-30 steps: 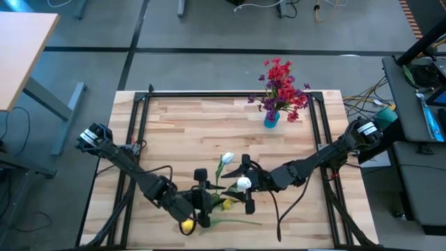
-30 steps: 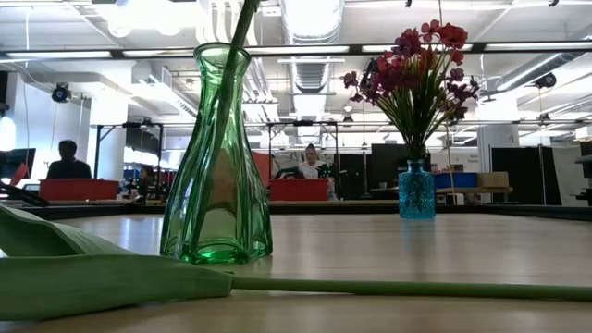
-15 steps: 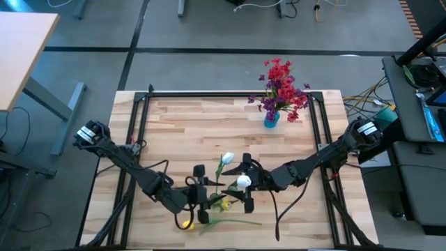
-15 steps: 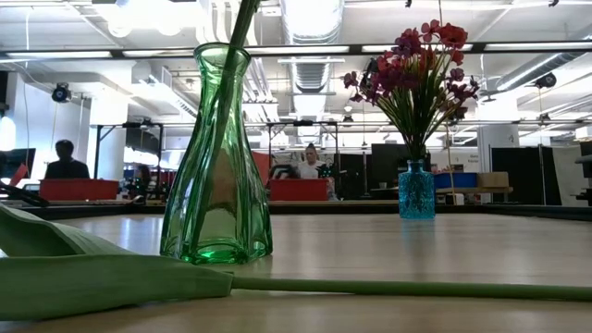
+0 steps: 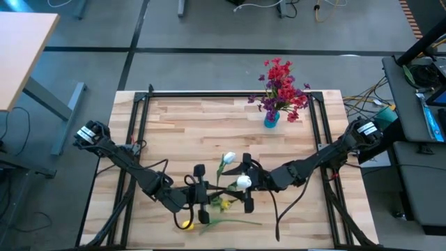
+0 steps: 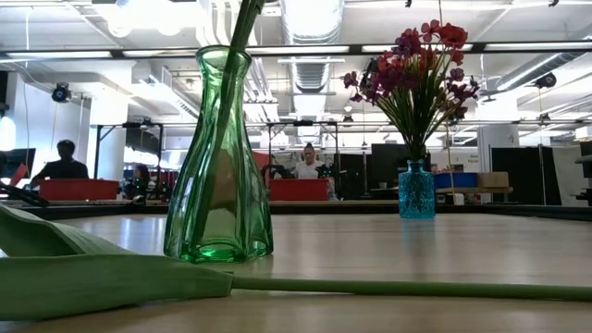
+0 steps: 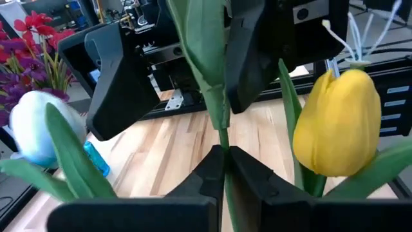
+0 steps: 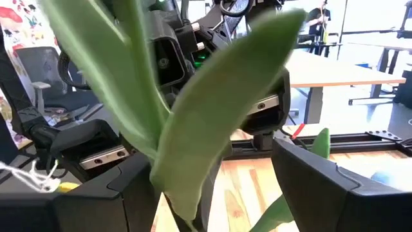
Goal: Sort flowers into vase by color
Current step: Put the white flower into the green vase
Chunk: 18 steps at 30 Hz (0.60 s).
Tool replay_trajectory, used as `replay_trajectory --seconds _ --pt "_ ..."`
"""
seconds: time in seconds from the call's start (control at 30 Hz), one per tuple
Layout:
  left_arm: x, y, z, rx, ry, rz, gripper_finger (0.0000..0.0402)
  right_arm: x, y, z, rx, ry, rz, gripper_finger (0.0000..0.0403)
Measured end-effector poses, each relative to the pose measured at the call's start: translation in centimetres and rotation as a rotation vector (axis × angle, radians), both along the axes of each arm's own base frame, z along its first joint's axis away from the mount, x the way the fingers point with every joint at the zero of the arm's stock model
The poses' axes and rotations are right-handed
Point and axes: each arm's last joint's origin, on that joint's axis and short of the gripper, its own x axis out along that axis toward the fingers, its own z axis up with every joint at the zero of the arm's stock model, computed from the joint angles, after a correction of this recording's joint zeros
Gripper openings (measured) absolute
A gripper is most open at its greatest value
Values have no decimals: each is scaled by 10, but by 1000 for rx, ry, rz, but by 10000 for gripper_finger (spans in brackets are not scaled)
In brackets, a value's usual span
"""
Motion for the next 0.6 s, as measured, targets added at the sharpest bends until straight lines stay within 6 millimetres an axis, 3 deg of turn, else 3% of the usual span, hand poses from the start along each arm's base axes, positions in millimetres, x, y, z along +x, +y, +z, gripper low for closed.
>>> replay_trajectory --seconds 0.6 --pt "-10 -11 -3 -23 -11 37 0 -13 8 14 78 -17 35 324"
